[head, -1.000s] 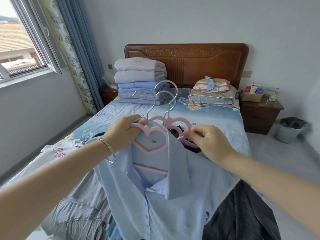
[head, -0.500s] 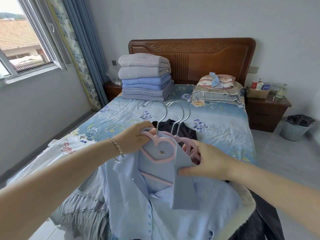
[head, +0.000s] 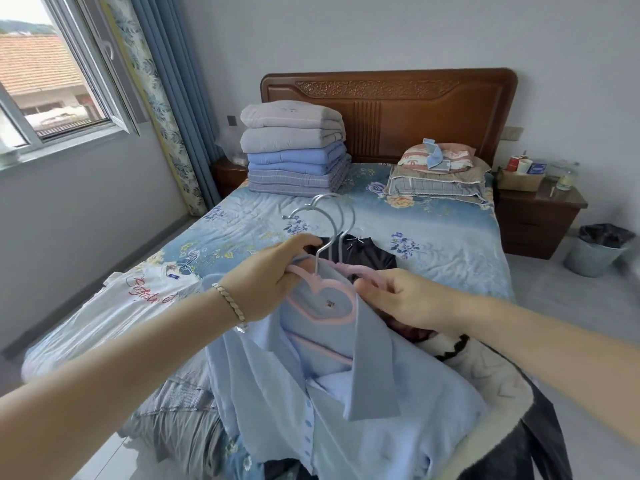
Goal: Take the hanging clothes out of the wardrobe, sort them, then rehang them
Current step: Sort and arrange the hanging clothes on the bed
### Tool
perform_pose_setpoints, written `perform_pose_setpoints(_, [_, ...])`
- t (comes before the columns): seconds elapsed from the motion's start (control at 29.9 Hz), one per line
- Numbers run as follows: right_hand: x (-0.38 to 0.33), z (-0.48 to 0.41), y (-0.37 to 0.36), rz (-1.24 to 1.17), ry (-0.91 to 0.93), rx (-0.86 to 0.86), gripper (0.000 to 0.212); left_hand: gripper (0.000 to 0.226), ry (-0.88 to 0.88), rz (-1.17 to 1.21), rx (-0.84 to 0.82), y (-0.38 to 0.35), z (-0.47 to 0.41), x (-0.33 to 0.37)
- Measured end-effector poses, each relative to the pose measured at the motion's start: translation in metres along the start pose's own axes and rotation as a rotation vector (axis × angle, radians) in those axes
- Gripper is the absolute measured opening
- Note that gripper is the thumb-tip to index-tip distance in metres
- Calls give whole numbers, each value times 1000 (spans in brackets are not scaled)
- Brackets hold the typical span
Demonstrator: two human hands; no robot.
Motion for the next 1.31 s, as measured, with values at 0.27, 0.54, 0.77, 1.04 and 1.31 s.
perform_pose_setpoints(0.27, [-11,6,-11,368,-24,103,39,28,48,40,-39,-7,-1,-4])
perform_pose_setpoints(0.54, [-8,9,-10,400,3,181,24,42,134,110,-389,-17,3,-23])
perform_pose_setpoints(0.77, [-20,4,3,456,40,265,39,68,278,-33,-332,-19,1,-52])
perform_pose_setpoints(1.04, [-11,-2,50,746,9,494,29,33,301,200,120,4,-8,-49])
perform_pose_setpoints(1.31, [-43,-40,56,1030,-101,449,31,63,214,4,191,60,-24,-59])
Point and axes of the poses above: each hand's wrist, its own z-axis away from the middle knuckle, its own y-axis out of the back of the hand, x = y × z, the point moved 8 cm from there along -z, towards the middle knuckle, and after that the axes turned 3 degrees about y, right-handed, at the moved point
